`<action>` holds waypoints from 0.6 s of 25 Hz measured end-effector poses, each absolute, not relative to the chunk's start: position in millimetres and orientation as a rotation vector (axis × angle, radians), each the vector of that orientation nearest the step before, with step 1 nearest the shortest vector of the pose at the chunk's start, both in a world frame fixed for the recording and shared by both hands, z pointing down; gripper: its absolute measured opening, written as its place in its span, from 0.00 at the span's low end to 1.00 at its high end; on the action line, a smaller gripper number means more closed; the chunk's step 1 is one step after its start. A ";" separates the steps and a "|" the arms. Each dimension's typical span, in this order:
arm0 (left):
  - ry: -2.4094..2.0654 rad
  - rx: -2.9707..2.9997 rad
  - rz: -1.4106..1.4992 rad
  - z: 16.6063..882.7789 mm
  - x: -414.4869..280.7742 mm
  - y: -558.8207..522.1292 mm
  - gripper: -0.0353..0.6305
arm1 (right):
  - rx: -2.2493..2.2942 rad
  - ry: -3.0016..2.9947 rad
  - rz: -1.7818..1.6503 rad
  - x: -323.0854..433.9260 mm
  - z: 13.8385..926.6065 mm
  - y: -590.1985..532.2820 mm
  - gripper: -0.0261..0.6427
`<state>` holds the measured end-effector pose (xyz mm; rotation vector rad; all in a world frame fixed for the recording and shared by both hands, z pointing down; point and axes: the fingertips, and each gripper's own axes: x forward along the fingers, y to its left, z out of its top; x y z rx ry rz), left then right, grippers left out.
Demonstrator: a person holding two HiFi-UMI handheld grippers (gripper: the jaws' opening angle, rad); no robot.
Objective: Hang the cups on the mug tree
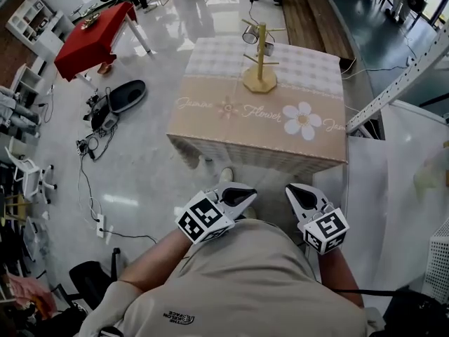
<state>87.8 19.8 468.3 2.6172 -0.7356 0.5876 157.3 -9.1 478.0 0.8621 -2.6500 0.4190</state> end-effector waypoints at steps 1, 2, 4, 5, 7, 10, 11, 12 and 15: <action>-0.736 2.612 0.574 467.4 87.7 19.9 0.06 | 0.854 -2.654 0.416 155.4 478.2 -9.5 0.06; -0.736 2.603 0.556 466.9 87.7 19.3 0.06 | 0.847 -2.659 0.414 153.6 478.2 -10.6 0.06; -0.741 2.589 0.539 467.6 87.0 17.6 0.06 | 0.836 -2.666 0.409 150.7 478.1 -12.0 0.06; -0.749 2.589 0.549 468.8 86.3 17.3 0.06 | 0.832 -2.667 0.408 149.6 478.4 -11.7 0.06; -0.770 2.607 0.589 470.8 84.5 18.0 0.06 | 0.824 -2.667 0.409 147.9 479.8 -9.9 0.06; -0.781 2.631 0.612 470.1 83.0 19.5 0.06 | 0.819 -2.657 0.418 146.9 483.1 -8.8 0.06; -0.781 2.631 0.608 469.7 82.5 19.3 0.06 | 0.816 -2.654 0.420 146.4 484.4 -9.6 0.06; -0.783 2.628 0.606 470.0 81.5 18.3 0.06 | 0.813 -2.653 0.420 145.3 485.6 -11.2 0.06; -0.793 2.617 0.602 473.8 75.5 10.8 0.06 | 0.800 -2.657 0.416 138.5 488.1 -20.2 0.06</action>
